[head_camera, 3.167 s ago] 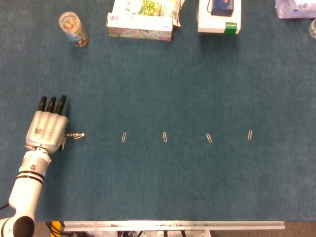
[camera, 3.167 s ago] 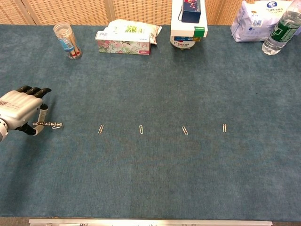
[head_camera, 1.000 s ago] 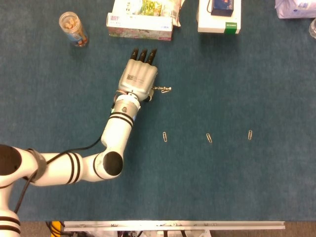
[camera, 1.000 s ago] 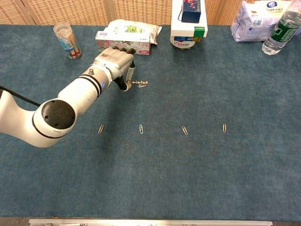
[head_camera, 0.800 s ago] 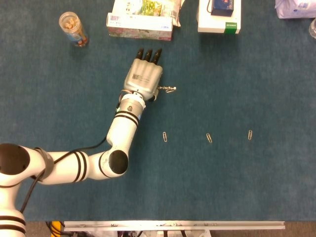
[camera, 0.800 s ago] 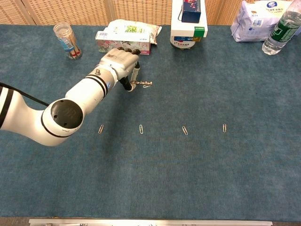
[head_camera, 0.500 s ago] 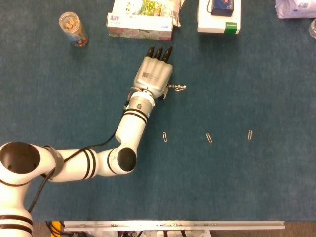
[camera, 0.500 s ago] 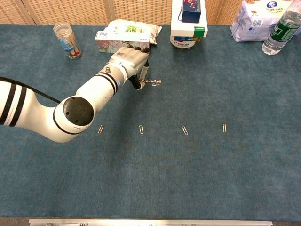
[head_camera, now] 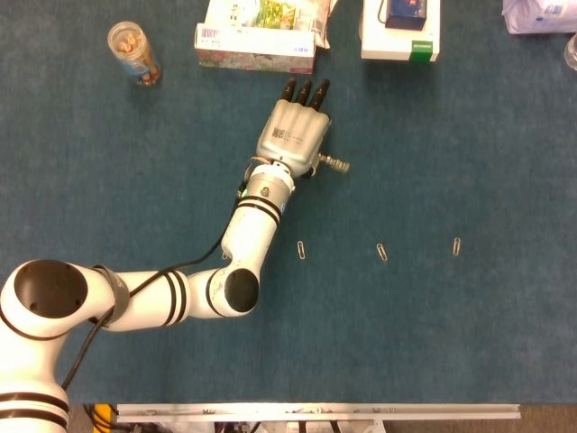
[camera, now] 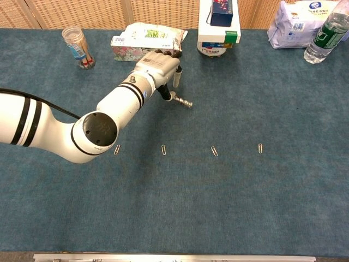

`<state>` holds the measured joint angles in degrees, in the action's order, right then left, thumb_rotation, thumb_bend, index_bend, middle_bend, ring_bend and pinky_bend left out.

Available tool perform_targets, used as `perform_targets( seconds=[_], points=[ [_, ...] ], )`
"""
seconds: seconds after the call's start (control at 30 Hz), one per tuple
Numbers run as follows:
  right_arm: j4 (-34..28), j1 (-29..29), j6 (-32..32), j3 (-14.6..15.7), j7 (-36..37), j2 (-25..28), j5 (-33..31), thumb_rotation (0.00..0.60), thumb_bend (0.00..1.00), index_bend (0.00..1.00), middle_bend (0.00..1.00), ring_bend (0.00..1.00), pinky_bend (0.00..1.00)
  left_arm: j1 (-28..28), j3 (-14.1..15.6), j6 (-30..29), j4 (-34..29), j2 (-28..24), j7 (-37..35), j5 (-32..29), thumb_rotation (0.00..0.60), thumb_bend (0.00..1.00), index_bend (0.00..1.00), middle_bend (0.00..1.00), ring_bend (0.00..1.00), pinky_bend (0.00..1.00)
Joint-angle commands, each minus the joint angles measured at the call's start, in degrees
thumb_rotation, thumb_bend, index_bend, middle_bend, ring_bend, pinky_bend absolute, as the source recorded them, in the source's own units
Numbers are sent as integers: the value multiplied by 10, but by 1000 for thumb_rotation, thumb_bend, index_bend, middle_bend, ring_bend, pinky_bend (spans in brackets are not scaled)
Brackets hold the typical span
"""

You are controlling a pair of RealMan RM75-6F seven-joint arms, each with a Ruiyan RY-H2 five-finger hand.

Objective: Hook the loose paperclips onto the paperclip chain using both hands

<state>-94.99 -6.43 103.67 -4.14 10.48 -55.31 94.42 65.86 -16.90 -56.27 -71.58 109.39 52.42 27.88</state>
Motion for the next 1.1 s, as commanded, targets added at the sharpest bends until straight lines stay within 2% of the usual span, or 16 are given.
perform_targets(
  seconds=[0.03,0.1,0.2,0.4,0.6,0.77,1.1],
  points=[
    [1,0,0,1,0,-1,1,600,613,429,421,370,438,0,2,-5,-2,1,-2,8,600,358,207,0,0,5],
    [1,0,-1,1,-1,-1,1,600,613,429,422,370,438,0,5,-11,-5,1,-3,16,600,358,163,0,0,5],
    [0,1,-2,1,-1,-1,1,600,614,429,421,370,438,-3,9,-20,-18,-3,-1,21,600,358,146,0,0,4],
    [1,2,-6,0,-1,-1,-2,600,614,430,421,370,438,-27,30,-72,-98,-46,25,22,600,358,154,0,0,5],
    [-1,6,-10,-1,-7,-4,0,600,613,429,421,370,438,-69,69,-149,-244,-132,57,32,600,358,190,0,0,5],
    [-2,15,-23,-3,-20,-9,-2,600,613,429,421,370,438,-101,105,-213,-356,-204,75,72,600,358,221,0,0,5],
    [-2,33,-58,-4,-50,-23,-9,600,613,429,421,370,438,-184,182,-321,-519,-339,69,166,600,358,286,0,0,4]
  ],
)
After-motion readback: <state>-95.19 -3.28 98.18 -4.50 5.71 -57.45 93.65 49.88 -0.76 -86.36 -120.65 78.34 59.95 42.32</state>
